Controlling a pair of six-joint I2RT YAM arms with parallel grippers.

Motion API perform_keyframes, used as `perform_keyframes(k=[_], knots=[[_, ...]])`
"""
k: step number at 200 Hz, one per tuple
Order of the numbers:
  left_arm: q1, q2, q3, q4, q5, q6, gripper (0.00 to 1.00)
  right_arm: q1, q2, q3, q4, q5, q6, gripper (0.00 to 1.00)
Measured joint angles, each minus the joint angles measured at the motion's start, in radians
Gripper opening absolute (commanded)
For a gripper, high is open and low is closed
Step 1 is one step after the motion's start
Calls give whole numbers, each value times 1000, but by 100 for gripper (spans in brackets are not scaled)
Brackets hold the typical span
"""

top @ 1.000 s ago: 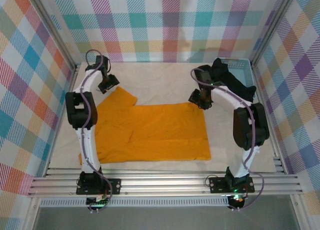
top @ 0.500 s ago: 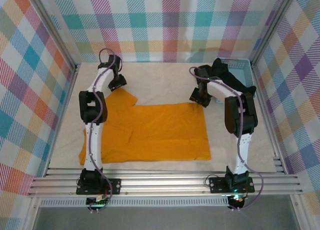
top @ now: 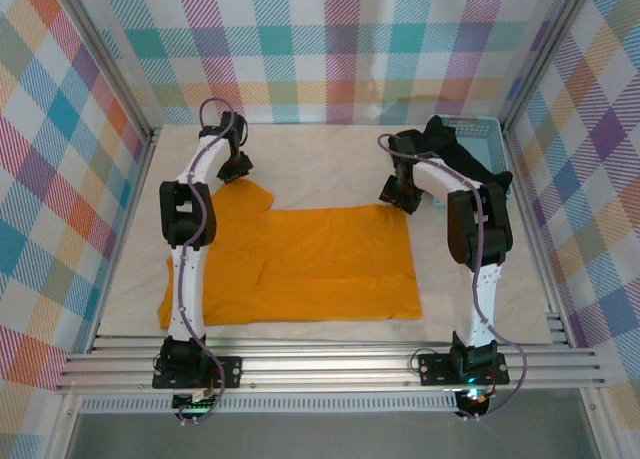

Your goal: Fold and stack the t-shirts

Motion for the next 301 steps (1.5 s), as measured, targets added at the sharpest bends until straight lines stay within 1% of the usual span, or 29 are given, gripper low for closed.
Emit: perform_keyframes(k=[14,32,59,68,85,102,114,122,139,158,168,185,232,253,267,280,301], knots=[[-1,4,0,0,0,2,6,-3,0,5,-3,0,0,51],[-3,6,0,1,0,-4,0,-9,3,23,-8,3,0,48],[-6,6,0,3,1,-4,0,-18,16,40,-8,8,3,38],[-7,6,5,2,6,-4,0,-19,20,40,-10,8,6,36],[-7,6,16,2,14,-4,0,-19,33,40,-17,7,8,36],[-7,6,32,2,19,-4,0,-19,41,40,-23,9,19,39],[-7,6,41,2,20,-4,0,-19,41,40,-23,11,25,38],[-7,6,45,2,23,-4,0,-19,41,39,-23,15,27,34],[-7,6,46,1,27,-4,0,-19,41,38,-29,27,31,19],[-7,6,47,1,34,-4,0,-20,41,37,-40,34,34,8],[-7,6,52,0,38,-4,0,-22,40,37,-42,37,29,0],[-5,6,69,2,53,-4,0,-21,37,37,-39,41,32,0],[12,6,103,82,169,-5,0,-27,37,45,-38,52,26,0],[16,-5,104,76,180,-4,0,-32,33,52,-37,50,22,0],[16,-59,33,82,175,-4,0,-32,15,43,-32,41,21,0],[16,-174,-129,94,172,-4,0,-32,-28,5,-18,27,15,0],[15,-404,-385,103,165,-7,0,-32,-140,-85,-6,3,-1,0]])
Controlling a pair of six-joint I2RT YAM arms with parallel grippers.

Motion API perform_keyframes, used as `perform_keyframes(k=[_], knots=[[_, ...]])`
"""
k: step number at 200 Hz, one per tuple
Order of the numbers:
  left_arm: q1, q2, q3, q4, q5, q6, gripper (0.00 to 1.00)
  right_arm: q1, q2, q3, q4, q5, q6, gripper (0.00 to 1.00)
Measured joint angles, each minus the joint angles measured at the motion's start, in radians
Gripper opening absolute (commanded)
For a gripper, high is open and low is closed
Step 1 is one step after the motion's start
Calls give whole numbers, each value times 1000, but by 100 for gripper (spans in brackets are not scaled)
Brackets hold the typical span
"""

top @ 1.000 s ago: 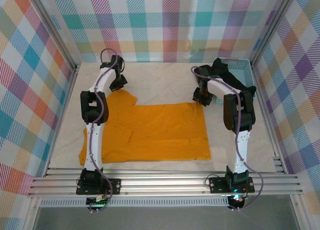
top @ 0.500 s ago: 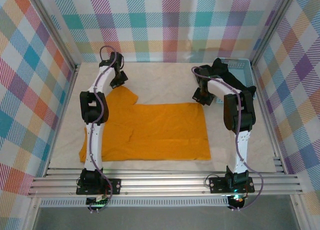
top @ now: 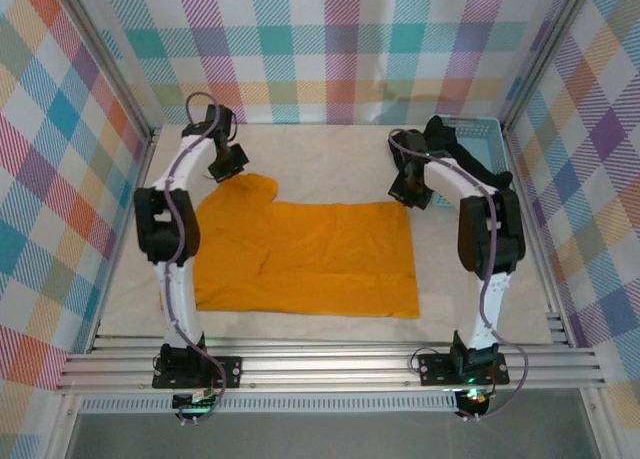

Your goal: Fold and stack the t-shirts

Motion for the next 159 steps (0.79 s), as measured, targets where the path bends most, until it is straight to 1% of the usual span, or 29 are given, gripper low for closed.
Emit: perform_keyframes(k=[49,75,111,138,159], knots=[[-2,-533,-405,0,-66,-20,0,10,-303,-250,19,-53,-22,0],[-2,-758,-605,-7,-105,-69,0,42,-425,-379,24,-56,-21,0],[-2,-982,-841,-36,-167,-152,0,80,-546,-536,21,-53,-5,0],[-2,-1128,-937,-76,-237,-208,0,80,-592,-614,21,-40,6,0],[-2,-1184,-988,-83,-263,-238,0,80,-603,-653,23,-29,9,0]])
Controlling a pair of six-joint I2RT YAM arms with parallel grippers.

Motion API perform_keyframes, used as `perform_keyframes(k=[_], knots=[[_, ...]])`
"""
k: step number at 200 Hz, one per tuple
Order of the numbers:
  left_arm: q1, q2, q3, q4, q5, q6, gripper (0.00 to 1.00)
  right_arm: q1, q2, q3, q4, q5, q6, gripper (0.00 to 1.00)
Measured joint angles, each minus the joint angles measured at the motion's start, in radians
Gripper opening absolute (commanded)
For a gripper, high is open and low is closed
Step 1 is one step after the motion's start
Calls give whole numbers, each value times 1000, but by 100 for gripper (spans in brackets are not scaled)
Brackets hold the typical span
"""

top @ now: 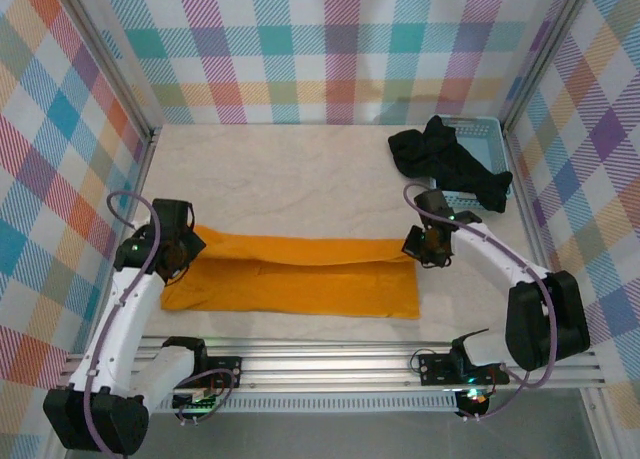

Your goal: Fold and stack the t-shirts

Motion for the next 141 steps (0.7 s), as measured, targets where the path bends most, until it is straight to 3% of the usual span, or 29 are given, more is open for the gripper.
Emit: perform_keyframes(k=[100,141], knots=[[0,-27,-140,-16,-41,-47,0,8,-6,-60,23,-13,27,0],[0,-10,-162,-1,-41,-46,0,20,-6,-69,23,-29,46,10]])
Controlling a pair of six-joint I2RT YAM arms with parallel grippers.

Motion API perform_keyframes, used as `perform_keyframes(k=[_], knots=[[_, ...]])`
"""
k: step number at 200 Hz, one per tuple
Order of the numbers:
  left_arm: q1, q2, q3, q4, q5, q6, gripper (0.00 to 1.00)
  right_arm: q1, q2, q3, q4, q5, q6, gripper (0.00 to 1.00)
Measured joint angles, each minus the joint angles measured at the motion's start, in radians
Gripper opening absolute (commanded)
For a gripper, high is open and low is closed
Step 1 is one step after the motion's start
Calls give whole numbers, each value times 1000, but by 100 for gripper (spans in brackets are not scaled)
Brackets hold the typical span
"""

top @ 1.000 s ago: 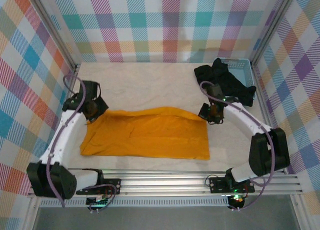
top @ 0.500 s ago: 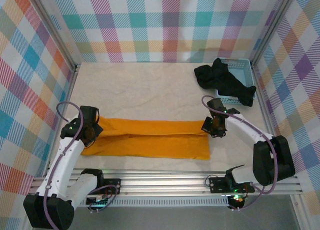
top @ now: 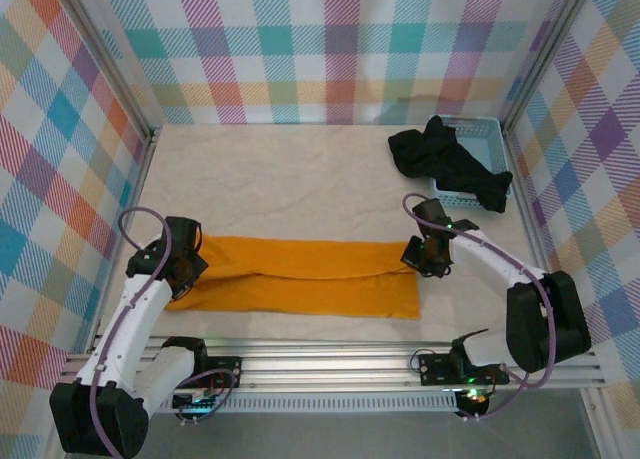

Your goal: Fold and stack the t-shirts

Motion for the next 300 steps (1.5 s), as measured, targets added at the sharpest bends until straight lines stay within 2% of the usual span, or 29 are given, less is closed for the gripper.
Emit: perform_keyframes(k=[17,33,95,141,171,207,259,280,300], knots=[[0,7,-16,13,0,0,0,2,-2,-6,0,0,4,11],[0,18,-28,18,-1,0,0,3,-8,-11,-1,2,10,17],[0,87,-72,40,-11,1,0,9,-66,-13,-30,40,31,23],[-33,11,-88,32,-7,-47,0,23,-75,11,-46,58,32,24],[-93,-66,-43,-5,-2,-84,0,34,-55,27,-45,61,33,24],[-156,-75,-21,-37,-2,-132,0,40,-45,30,-45,61,33,24],[-338,-173,-23,-70,-39,-206,0,40,-42,45,-45,64,32,24],[-420,-161,-23,-76,-81,-221,0,40,-29,45,-45,64,33,24],[-447,-140,-23,-97,-119,-241,0,40,-27,45,-45,64,33,24]])
